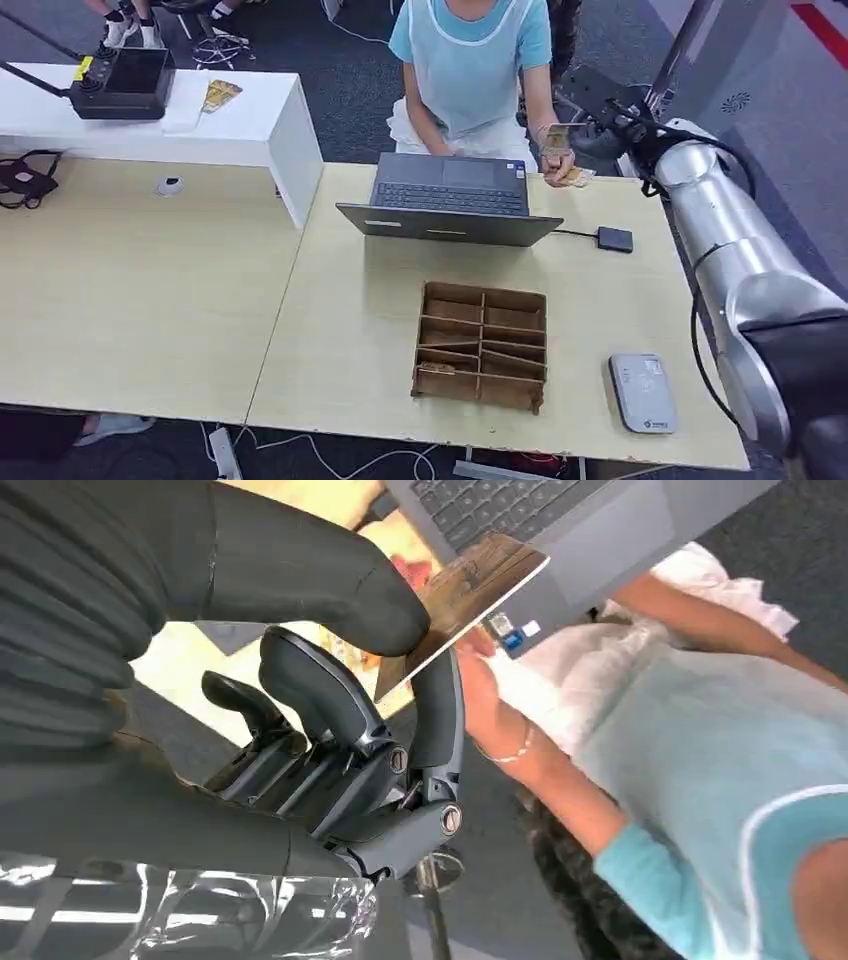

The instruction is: Pass the card to the sensor for recognition and then transmit it.

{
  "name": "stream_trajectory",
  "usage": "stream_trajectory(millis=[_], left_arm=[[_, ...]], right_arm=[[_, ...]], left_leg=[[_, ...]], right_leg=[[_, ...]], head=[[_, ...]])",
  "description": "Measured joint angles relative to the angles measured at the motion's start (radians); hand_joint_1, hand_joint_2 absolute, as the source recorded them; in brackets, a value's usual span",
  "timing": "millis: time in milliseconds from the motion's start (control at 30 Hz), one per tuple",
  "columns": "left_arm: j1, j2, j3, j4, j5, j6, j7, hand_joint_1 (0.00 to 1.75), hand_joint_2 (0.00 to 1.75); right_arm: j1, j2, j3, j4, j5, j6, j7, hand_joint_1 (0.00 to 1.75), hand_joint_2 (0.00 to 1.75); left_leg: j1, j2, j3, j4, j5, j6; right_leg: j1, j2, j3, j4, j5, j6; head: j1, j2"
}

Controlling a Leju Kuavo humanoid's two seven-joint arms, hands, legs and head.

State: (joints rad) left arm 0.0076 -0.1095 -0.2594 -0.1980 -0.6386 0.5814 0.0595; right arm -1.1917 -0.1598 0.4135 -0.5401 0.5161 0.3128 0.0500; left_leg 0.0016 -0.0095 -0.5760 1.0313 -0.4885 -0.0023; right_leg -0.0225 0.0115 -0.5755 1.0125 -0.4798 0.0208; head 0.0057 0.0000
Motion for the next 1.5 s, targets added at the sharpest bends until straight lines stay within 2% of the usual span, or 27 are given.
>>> stream_trajectory(millis=[167, 333, 367, 400, 433, 733, 767, 833, 867, 933, 1133, 1300, 1400, 1500], left_arm=[[0.001, 0.000, 0.000, 0.000, 0.000, 0.000, -0.005, 0.00, 0.00], [0.001, 0.000, 0.000, 0.000, 0.000, 0.000, -0.004, 0.00, 0.00], [0.001, 0.000, -0.001, 0.000, 0.000, 0.001, -0.004, 0.00, 0.00], [0.000, 0.000, -0.001, 0.000, 0.000, 0.001, -0.004, 0.00, 0.00], [0.001, 0.000, -0.001, 0.000, 0.000, 0.001, -0.004, 0.00, 0.00], [0.001, 0.000, -0.002, 0.000, 0.000, 0.003, -0.004, 0.00, 0.00], [0.001, 0.000, -0.002, 0.000, 0.000, 0.003, -0.004, 0.00, 0.00], [0.001, 0.000, -0.004, 0.000, 0.000, 0.003, 0.000, 0.00, 0.00], [0.001, -0.001, -0.007, 0.000, 0.000, 0.005, 0.004, 0.00, 0.00], [0.002, -0.003, -0.012, 0.000, 0.000, 0.007, 0.007, 0.00, 0.00], [0.004, -0.004, -0.022, 0.000, 0.000, 0.011, 0.017, 0.00, 0.00], [0.003, -0.005, -0.027, 0.000, 0.000, 0.011, 0.034, 0.00, 0.00], [0.006, -0.006, -0.032, 0.000, 0.000, 0.011, 0.048, 0.00, 0.00], [0.004, -0.007, -0.034, 0.000, 0.000, 0.010, 0.059, 0.00, 0.00]], right_arm=[[0.008, -0.015, -0.011, 0.041, -0.025, -0.083, -0.008, 1.75, 1.75], [0.023, -0.023, -0.025, 0.043, -0.030, -0.106, -0.017, 1.75, 1.75], [0.025, -0.023, -0.026, 0.043, -0.030, -0.108, -0.017, 1.57, 1.75], [0.027, -0.023, -0.026, 0.043, -0.030, -0.110, -0.017, 0.21, 1.75], [0.028, -0.023, -0.026, 0.043, -0.030, -0.112, -0.017, 0.00, 1.75], [0.049, -0.024, -0.033, 0.026, -0.026, -0.159, -0.023, 0.00, 1.75], [0.055, -0.025, -0.035, 0.019, -0.025, -0.173, -0.029, 0.00, 1.75], [0.086, -0.027, -0.052, -0.025, -0.014, -0.250, -0.054, 0.00, 1.75], [0.116, -0.029, -0.068, -0.077, -0.007, -0.314, -0.066, 0.00, 1.75], [0.187, -0.030, -0.112, -0.193, 0.005, -0.394, -0.074, 0.00, 1.75], [0.386, -0.024, -0.265, -0.537, 0.079, -0.507, -0.093, 0.00, 1.75], [0.510, 0.016, -0.387, -0.758, 0.087, -0.518, -0.160, 0.00, 1.75], [0.595, 0.063, -0.469, -0.891, -0.001, -0.496, -0.238, 0.00, 1.75], [0.668, 0.102, -0.528, -0.996, -0.080, -0.471, -0.279, 0.00, 1.75]], left_leg=[[0.000, 0.000, 0.000, 0.000, 0.000, 0.000], [0.000, 0.001, 0.000, 0.000, 0.000, 0.000], [0.000, 0.002, 0.000, 0.000, 0.000, 0.000], [0.000, 0.002, 0.000, 0.000, 0.000, 0.000], [0.000, 0.001, 0.000, 0.000, 0.000, 0.000], [0.000, 0.002, 0.000, 0.000, 0.000, 0.000], [0.000, 0.001, 0.000, 0.000, 0.000, 0.000], [0.000, 0.001, 0.000, 0.000, 0.000, 0.000], [0.000, 0.000, 0.000, 0.000, 0.000, 0.000], [0.000, 0.000, 0.000, 0.000, 0.000, 0.000], [0.000, -0.001, -0.001, 0.000, -0.001, 0.000], [0.000, -0.002, -0.001, 0.000, -0.001, 0.000], [0.000, -0.003, -0.001, 0.000, -0.001, 0.000], [0.000, -0.002, -0.001, 0.000, -0.001, 0.000]], right_leg=[[0.000, 0.000, 0.000, 0.000, 0.000, 0.000], [0.000, 0.002, 0.000, 0.000, 0.000, 0.000], [0.000, 0.002, 0.000, 0.000, 0.000, 0.000], [0.000, 0.002, 0.000, 0.000, 0.000, 0.000], [0.000, 0.001, 0.000, 0.000, 0.000, 0.000], [0.000, 0.001, 0.000, 0.000, 0.000, 0.000], [0.000, 0.001, 0.000, 0.000, 0.000, 0.000], [0.000, 0.001, 0.000, 0.000, 0.000, 0.000], [0.000, 0.000, 0.000, 0.000, 0.000, 0.000], [0.000, 0.000, 0.000, 0.000, 0.000, 0.000], [0.000, -0.002, 0.000, 0.000, -0.001, 0.000], [0.000, -0.002, 0.000, 0.000, -0.001, 0.000], [0.000, -0.003, 0.000, 0.000, -0.001, 0.000], [0.000, -0.003, 0.000, 0.000, -0.001, 0.000]], head=[[0.000, 0.000], [0.000, 0.000], [0.000, 0.000], [-0.001, 0.000], [0.000, 0.000], [0.000, 0.000], [0.000, 0.000], [0.000, 0.000], [0.000, 0.000], [-0.002, 0.000], [-0.001, 0.000], [-0.001, 0.000], [0.000, 0.000], [0.000, 0.000]])
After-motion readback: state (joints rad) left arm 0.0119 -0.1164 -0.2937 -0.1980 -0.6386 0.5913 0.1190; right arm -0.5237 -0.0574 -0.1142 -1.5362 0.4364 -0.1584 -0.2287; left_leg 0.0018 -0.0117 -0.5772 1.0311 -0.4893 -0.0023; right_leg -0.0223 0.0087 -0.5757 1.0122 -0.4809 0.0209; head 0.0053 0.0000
